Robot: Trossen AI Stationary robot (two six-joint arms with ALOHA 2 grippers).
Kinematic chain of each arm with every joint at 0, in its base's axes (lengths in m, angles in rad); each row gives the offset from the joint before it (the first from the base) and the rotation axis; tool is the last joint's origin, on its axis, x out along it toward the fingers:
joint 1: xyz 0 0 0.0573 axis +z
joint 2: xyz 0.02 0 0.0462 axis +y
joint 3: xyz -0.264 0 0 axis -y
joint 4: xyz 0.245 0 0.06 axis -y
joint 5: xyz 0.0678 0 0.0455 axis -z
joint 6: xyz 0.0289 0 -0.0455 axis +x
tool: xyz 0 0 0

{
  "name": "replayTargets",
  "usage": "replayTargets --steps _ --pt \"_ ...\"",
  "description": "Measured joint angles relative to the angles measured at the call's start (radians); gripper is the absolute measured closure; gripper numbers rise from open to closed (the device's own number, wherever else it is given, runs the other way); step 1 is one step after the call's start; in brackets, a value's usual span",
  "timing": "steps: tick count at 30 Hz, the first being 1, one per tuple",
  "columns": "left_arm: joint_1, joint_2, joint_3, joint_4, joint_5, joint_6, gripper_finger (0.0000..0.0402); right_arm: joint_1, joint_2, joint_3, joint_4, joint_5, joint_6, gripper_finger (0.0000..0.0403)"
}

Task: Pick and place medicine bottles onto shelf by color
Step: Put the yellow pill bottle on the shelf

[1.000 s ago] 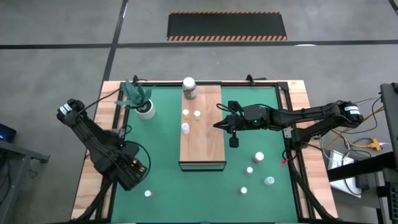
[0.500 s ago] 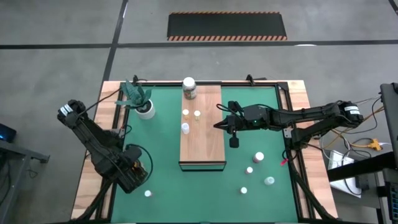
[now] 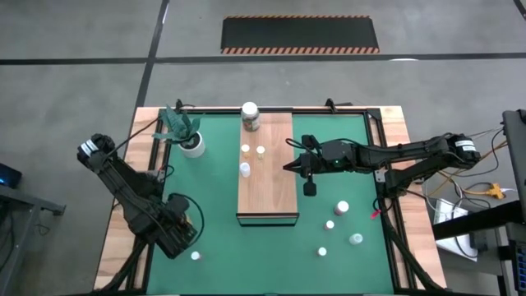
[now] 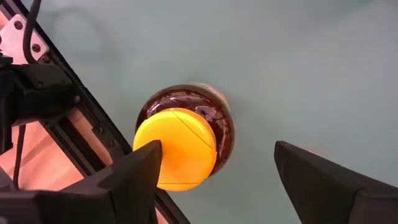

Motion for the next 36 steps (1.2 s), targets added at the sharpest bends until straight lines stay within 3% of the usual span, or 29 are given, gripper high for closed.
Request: replayTargets --steps 7,13,22,26,32,36 --pt "0.000 -0.003 0.048 -0.037 0.006 0.002 0.0109 0.000 0.000 0.000 0.009 0.000 0.000 0.0394" --pt "-0.003 -0.003 0.020 -0.110 0.018 0.011 0.0109 0.000 0.000 0.000 0.008 0.000 0.010 0.0394" --pt "-0.006 0.001 -0.055 -0.024 0.018 0.035 0.0111 0.000 0.004 -0.001 0.008 0.000 0.018 0.0394" --pt "-0.006 0.002 -0.057 -0.023 0.018 0.035 0.0137 0.000 0.005 -0.001 0.000 -0.001 0.018 0.0394" --pt "-0.006 0.002 -0.057 -0.022 0.020 0.016 0.0205 0.000 0.005 -0.003 0.000 -0.001 0.007 0.0394" --pt "-0.006 0.002 -0.057 -0.024 0.020 -0.010 0.0208 0.000 0.005 -0.003 0.000 -0.001 0.007 0.0394"
